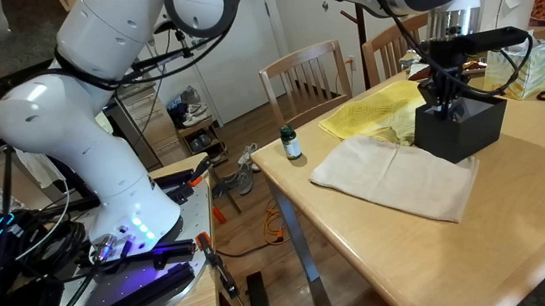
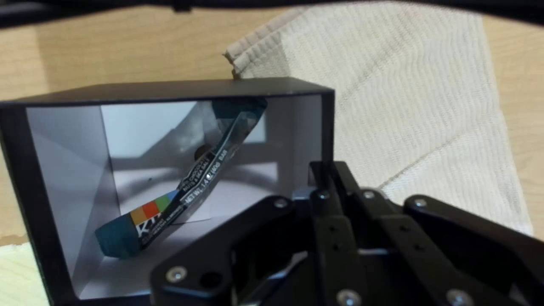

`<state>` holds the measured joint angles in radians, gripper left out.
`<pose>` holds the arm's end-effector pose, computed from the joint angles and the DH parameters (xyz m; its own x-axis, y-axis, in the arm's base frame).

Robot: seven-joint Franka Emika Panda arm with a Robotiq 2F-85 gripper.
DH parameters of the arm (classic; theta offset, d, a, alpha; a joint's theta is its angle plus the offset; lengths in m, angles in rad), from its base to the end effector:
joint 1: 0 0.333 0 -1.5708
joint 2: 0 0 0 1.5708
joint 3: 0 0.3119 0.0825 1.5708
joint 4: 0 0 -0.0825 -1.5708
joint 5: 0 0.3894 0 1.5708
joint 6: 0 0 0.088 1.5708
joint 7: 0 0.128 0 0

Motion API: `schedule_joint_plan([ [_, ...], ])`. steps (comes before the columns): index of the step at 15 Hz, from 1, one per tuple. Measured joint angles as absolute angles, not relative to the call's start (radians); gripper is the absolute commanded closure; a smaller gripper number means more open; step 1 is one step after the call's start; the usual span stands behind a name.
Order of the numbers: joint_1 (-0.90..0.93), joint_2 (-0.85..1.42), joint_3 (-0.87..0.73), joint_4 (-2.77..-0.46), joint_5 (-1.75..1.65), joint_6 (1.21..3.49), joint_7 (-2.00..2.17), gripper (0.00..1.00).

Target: Move the box backwards.

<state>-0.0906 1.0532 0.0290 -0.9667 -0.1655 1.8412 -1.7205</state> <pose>0.7598 -0.0707 0.1803 -0.1426 0.9852 -0.0953 0.9730 0.1219 -0.1961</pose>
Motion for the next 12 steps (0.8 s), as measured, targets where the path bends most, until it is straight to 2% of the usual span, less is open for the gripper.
schedule_joint_plan([
  [9,-0.091,1.095,0.029,-0.913,-0.161,1.831,-1.75,0.02],
  [12,-0.091,1.079,0.032,-0.891,-0.152,1.835,-1.748,0.0],
])
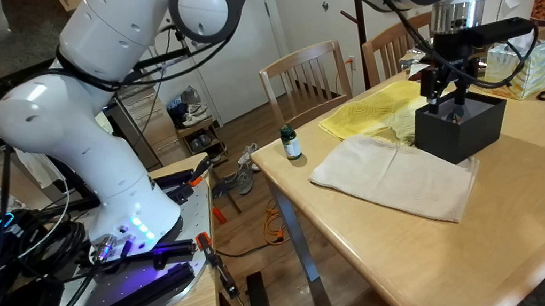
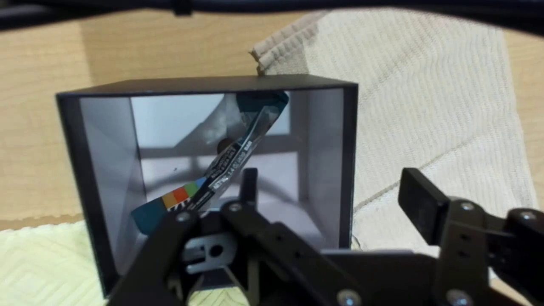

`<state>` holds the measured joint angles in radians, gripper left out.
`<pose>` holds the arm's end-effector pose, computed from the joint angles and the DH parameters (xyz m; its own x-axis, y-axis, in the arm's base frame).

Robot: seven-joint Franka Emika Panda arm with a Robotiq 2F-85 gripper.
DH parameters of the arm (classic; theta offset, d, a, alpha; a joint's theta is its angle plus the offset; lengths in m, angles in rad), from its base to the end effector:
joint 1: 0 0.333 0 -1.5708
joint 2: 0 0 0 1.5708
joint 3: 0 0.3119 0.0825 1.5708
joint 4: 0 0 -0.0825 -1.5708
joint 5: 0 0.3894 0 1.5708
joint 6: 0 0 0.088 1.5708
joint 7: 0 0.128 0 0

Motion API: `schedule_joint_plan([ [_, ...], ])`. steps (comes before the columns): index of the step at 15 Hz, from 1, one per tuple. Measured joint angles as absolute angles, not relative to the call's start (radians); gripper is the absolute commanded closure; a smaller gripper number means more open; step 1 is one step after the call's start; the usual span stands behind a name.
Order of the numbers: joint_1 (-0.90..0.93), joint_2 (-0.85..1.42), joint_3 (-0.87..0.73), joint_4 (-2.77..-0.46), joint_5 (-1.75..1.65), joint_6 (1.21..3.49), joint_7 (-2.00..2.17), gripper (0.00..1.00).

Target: Move the box backwards.

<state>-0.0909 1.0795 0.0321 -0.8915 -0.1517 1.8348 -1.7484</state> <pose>0.7719 -0.0699 0.1938 -0.1588 0.9836 -0.0852 0.9774 0.1444 -0.1546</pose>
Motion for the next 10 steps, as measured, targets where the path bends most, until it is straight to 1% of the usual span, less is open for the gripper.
schedule_joint_plan([
  [5,-0.091,1.001,0.041,-0.88,-0.115,1.836,-1.727,0.0],
  [10,-0.105,0.93,0.041,-0.887,-0.003,1.833,-1.558,0.0],
])
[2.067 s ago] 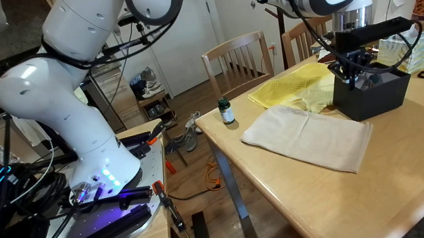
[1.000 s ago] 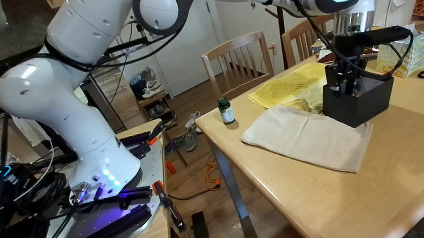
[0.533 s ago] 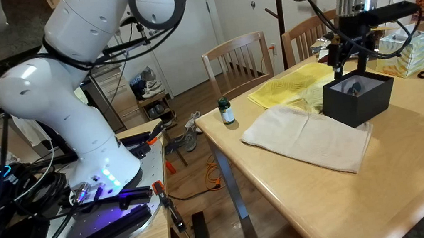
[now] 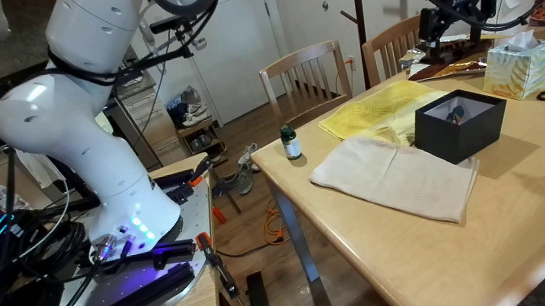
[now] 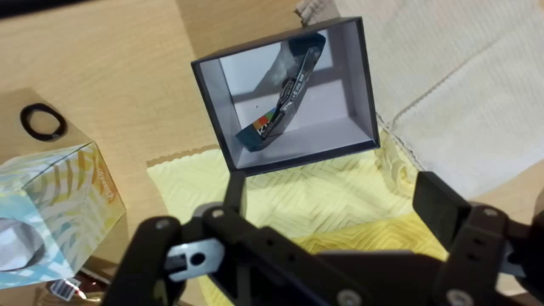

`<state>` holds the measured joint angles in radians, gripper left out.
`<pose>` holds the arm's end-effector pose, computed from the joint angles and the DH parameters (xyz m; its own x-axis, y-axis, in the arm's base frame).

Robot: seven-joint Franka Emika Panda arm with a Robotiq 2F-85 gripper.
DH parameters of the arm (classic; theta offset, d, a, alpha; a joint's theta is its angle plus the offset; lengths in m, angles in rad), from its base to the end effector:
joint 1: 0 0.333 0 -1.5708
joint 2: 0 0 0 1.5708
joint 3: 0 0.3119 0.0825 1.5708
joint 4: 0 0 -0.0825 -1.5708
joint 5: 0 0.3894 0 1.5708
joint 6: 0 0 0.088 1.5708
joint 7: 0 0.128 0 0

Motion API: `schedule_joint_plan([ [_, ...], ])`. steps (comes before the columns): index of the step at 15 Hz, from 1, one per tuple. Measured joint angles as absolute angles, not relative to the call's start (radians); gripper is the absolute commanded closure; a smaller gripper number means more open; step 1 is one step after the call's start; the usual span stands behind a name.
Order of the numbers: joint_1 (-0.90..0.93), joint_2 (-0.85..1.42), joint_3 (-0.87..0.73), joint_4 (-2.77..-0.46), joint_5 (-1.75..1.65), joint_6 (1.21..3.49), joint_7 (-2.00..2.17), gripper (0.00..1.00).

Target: Move the box backwards.

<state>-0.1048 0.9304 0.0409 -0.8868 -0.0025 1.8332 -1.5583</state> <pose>0.7847 -0.0628 0.3120 0.0921 0.9953 0.0306 0.9956 -0.0926 0.0160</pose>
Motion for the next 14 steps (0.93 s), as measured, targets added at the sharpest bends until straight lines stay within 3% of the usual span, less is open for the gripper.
schedule_joint_plan([
  [14,-0.152,0.853,0.069,-1.13,0.211,2.103,-1.001,0.0],
])
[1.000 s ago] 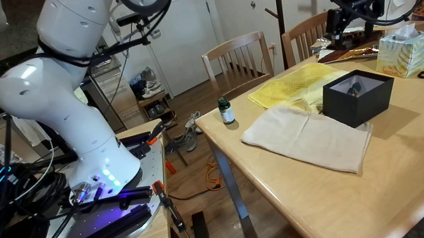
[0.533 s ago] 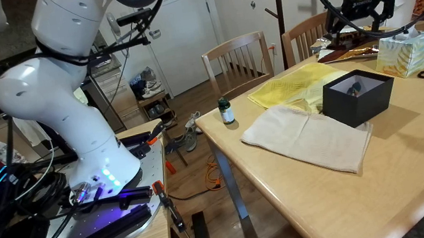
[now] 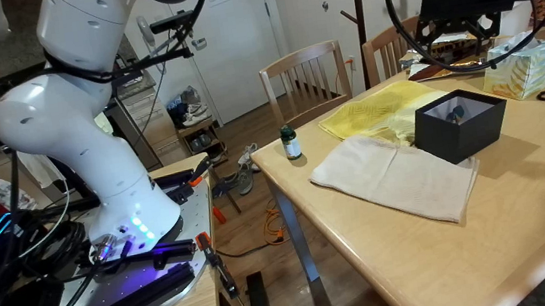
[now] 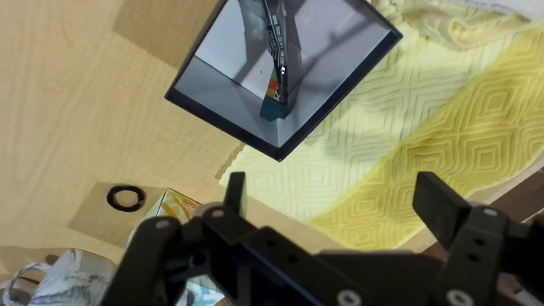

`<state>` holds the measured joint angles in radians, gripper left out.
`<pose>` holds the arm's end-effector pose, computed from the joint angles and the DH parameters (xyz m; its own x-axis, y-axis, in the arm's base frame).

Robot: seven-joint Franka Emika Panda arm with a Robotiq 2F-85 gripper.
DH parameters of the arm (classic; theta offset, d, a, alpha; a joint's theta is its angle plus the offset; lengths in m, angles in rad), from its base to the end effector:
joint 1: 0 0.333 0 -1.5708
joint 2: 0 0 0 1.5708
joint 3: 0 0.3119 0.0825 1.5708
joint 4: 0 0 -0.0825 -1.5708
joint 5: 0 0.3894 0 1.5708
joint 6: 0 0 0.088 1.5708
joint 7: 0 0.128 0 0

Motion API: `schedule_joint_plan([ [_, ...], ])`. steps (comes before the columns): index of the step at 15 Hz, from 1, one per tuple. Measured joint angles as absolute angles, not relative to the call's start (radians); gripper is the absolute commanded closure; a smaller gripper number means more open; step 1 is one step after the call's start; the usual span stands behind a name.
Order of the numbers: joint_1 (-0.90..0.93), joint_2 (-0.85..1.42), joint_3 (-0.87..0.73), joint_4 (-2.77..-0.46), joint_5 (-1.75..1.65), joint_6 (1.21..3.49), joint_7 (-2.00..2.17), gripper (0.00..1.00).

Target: Move the box backwards.

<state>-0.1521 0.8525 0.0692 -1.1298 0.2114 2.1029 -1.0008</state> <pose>0.7797 -0.0669 0.2826 0.6803 0.6847 0.2615 0.7168 -0.6960 -0.0424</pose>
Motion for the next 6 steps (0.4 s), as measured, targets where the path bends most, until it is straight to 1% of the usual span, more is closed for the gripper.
schedule_joint_plan([
  [3,-0.152,0.837,0.082,-1.182,0.232,2.206,-0.872,0.0],
  [6,-0.152,0.838,0.088,-1.187,0.227,2.213,-0.863,0.0],
])
